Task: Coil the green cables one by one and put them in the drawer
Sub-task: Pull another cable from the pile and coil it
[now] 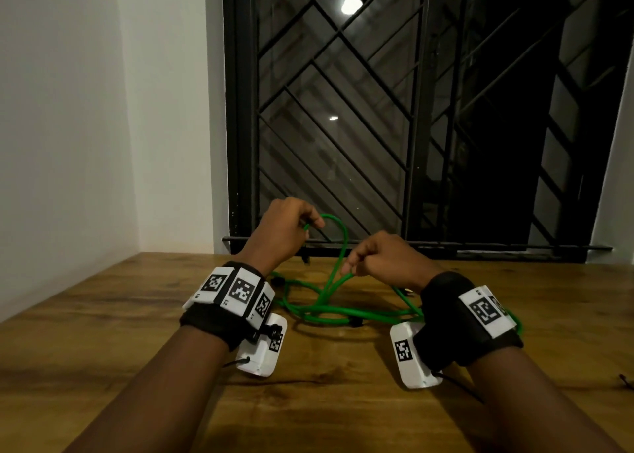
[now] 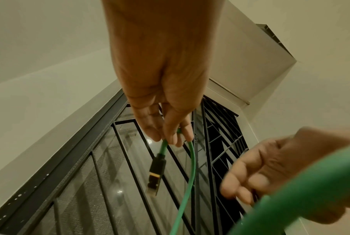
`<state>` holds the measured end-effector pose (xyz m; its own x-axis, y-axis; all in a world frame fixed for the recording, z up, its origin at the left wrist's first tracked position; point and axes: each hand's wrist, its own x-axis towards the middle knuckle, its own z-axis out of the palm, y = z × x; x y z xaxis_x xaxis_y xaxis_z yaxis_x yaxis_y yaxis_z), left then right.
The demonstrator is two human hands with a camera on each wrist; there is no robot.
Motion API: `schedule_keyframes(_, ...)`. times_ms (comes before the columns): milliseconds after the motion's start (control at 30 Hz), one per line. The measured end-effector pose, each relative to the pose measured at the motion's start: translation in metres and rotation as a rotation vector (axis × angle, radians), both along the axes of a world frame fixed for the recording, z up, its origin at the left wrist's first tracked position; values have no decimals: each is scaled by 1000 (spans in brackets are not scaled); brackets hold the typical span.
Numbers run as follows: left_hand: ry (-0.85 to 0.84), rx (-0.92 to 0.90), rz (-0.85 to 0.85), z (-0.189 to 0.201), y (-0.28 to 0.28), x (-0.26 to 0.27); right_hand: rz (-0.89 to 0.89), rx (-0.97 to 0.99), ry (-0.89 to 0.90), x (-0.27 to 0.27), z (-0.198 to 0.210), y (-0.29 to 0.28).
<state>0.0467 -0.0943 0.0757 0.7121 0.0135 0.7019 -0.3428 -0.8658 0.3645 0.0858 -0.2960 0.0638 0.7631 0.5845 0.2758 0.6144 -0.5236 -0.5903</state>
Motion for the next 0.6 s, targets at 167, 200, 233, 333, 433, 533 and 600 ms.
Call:
schedule_keyframes(167, -89, -103, -138, 8, -7, -6, -277, 232, -134, 14, 1, -8)
schedule_keyframes(200, -102, -112, -170, 10, -10, -7, -273, 238, -123, 15, 1, -9)
schedule_keyframes(233, -113, -121, -202, 11, -13, -8, -233, 231, -92, 15, 1, -9)
schedule_keyframes(333, -125, -162, -283, 14, -19, -10, -100, 197, -39, 15, -2, -5)
schedule_keyframes(433, -151, -218, -329, 15, -21, -13, -117, 251, -55, 16, -2, -4)
schedule_keyframes(533, -148, -238, -338, 16, -20, -15, -145, 250, 29, 17, -5, -8)
schedule_keyframes(600, -96, -217, -339, 15, -20, -14, -153, 318, 49, 21, -7, -8)
